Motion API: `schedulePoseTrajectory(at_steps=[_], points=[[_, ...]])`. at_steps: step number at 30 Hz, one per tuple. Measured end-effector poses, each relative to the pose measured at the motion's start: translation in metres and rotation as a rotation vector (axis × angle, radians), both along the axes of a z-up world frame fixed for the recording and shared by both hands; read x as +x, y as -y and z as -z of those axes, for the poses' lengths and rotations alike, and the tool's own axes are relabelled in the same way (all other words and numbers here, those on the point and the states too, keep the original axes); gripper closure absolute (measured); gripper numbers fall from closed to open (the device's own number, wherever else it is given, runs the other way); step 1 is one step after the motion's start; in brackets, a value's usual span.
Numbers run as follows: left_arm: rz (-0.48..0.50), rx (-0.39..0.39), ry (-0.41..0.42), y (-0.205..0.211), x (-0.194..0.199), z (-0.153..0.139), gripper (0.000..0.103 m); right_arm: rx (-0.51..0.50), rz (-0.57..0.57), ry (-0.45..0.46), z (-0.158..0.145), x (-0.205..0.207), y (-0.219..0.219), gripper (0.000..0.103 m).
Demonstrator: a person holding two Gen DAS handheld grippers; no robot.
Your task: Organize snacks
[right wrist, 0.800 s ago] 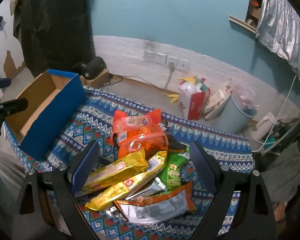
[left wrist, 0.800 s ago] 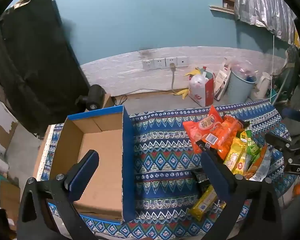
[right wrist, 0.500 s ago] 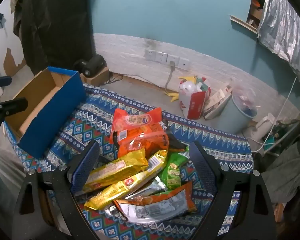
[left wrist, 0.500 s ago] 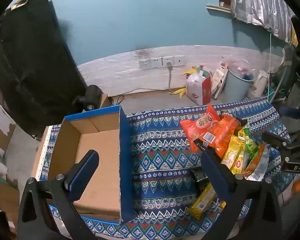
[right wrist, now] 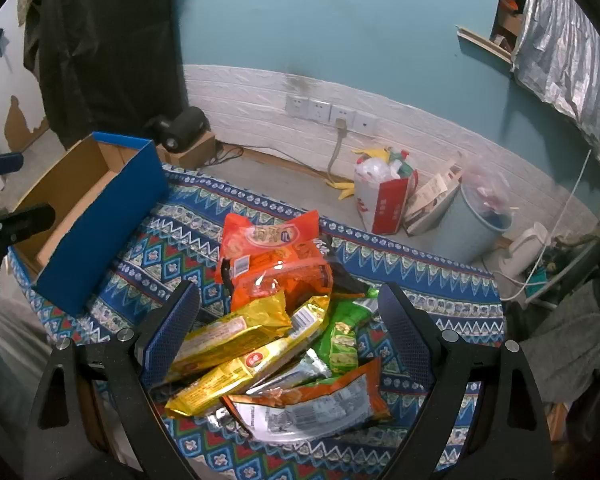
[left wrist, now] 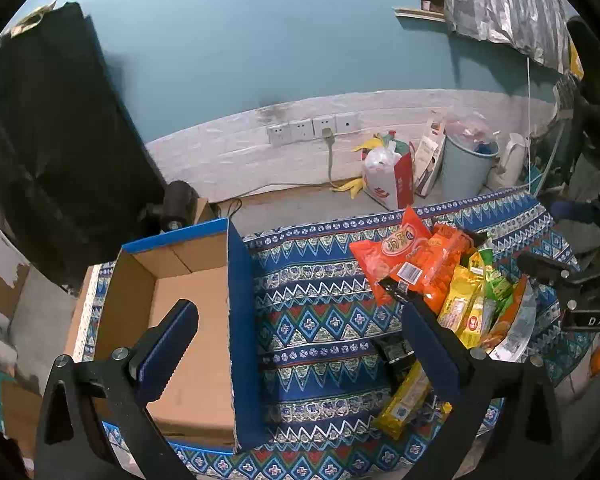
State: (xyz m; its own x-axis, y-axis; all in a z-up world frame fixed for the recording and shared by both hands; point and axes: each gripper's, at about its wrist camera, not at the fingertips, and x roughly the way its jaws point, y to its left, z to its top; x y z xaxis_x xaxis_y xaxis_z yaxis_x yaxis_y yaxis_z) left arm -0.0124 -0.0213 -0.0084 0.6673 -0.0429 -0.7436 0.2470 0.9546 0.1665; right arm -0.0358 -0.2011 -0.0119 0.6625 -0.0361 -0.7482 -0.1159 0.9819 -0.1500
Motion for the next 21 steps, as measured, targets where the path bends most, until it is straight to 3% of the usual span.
schedulePoseTrajectory(at_steps=[21], points=[[0.011,-0.024,0.0,-0.0016,-0.0017,0.0015,0.0,-0.003,-0.012,-0.011,-0.0003,0.0024,-0.0023,0.014]])
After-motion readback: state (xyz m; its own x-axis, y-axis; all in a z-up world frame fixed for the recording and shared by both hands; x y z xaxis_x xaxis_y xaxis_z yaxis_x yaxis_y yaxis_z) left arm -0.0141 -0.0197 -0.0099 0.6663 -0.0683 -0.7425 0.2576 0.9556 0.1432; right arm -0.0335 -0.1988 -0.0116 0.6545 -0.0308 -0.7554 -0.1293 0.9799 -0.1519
